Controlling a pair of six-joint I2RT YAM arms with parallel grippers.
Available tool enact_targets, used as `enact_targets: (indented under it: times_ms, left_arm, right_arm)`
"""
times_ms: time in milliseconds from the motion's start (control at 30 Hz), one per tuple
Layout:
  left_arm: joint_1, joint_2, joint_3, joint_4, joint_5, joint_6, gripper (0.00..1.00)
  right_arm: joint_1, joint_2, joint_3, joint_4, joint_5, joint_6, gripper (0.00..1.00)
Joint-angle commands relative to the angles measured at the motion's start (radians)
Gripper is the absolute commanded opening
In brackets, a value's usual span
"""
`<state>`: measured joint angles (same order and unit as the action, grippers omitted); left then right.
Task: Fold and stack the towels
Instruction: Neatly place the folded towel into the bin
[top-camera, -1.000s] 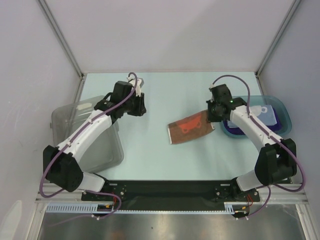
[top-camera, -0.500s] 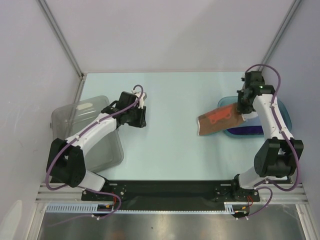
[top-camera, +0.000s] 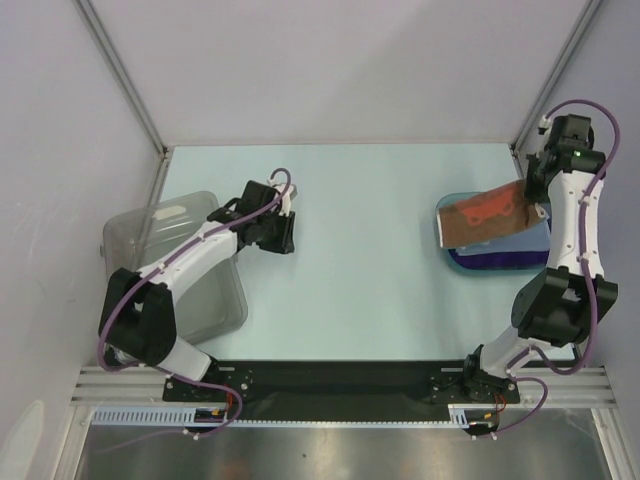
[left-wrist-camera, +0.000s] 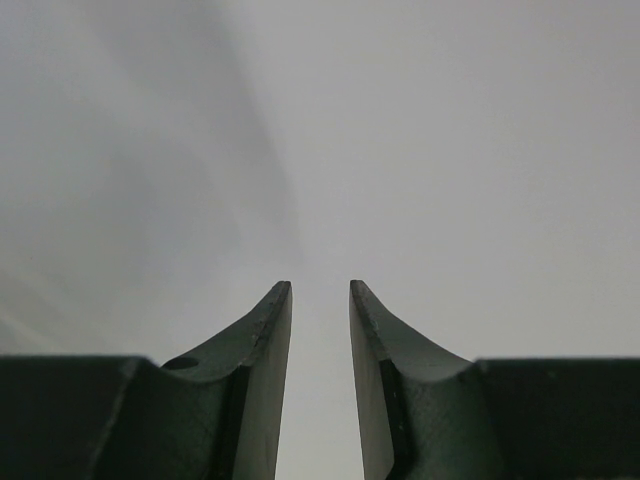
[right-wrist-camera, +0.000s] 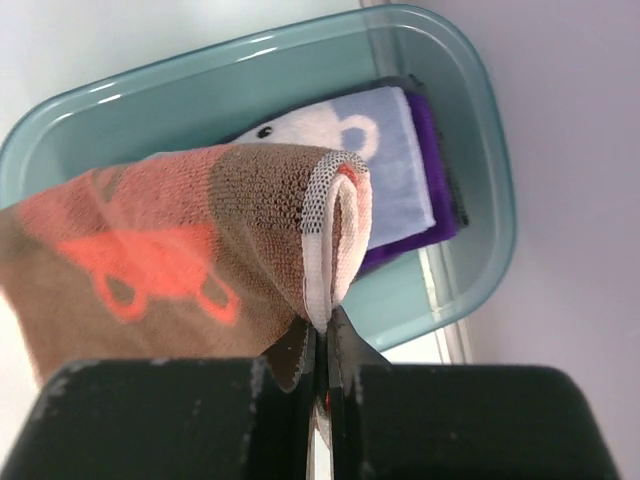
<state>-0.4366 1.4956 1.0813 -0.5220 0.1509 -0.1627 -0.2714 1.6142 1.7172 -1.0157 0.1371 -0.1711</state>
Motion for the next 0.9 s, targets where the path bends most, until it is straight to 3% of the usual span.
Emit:
enact_targets:
  times_ms: [0, 100, 167, 233, 300, 400, 533, 733, 800, 833, 867]
  left_arm:
    - [-0.007, 0.021, 0.061, -0.007, 0.021, 0.029, 0.35]
    - [-0.008, 0.037, 0.091, -0.019, 0.018, 0.038, 0.35]
    - [-0.008, 0.055, 0.118, -0.032, 0.015, 0.041, 0.35]
    - [-0.008, 0.066, 0.135, -0.038, 0.018, 0.043, 0.35]
    - [-0.008, 0.075, 0.155, -0.049, 0.021, 0.043, 0.36]
    - [-0.01, 0.066, 0.163, -0.056, 0.019, 0.048, 0.36]
    - [-0.01, 0.032, 0.184, -0.065, -0.034, 0.057, 0.36]
    - [-0.011, -0.086, 0.319, -0.024, -0.057, 0.071, 0.38]
    - [-0.011, -0.118, 0.38, -0.007, -0.006, 0.074, 0.45]
    - [-0.011, -0.153, 0.393, 0.019, 0.022, 0.08, 0.99]
    - [-0.011, -0.173, 0.399, 0.036, 0.047, 0.081, 1.0]
  right_arm:
    - [-0.041, 0.021, 0.065, -0.018, -0.033, -0.067, 0.0]
    - [-0.072, 0.051, 0.081, 0.02, -0.107, -0.079, 0.03]
    - [-0.109, 0.099, 0.082, 0.026, -0.111, -0.068, 0.14]
    - [-0.138, 0.198, 0.116, 0.017, -0.033, -0.033, 0.52]
    - [-0.161, 0.271, 0.219, -0.001, -0.016, 0.005, 0.77]
    - [-0.189, 0.339, 0.315, -0.063, -0.021, 0.067, 0.98]
    - [-0.157, 0.256, 0.328, -0.029, -0.039, 0.097, 1.0]
    - [0.016, 0.096, 0.268, 0.009, -0.074, 0.189, 1.0]
    - [0.107, 0.004, 0.22, 0.023, -0.083, 0.241, 1.0]
    - [0.138, -0.031, 0.202, 0.041, -0.1, 0.271, 1.0]
    - [0.162, -0.063, 0.144, 0.063, -0.161, 0.298, 1.0]
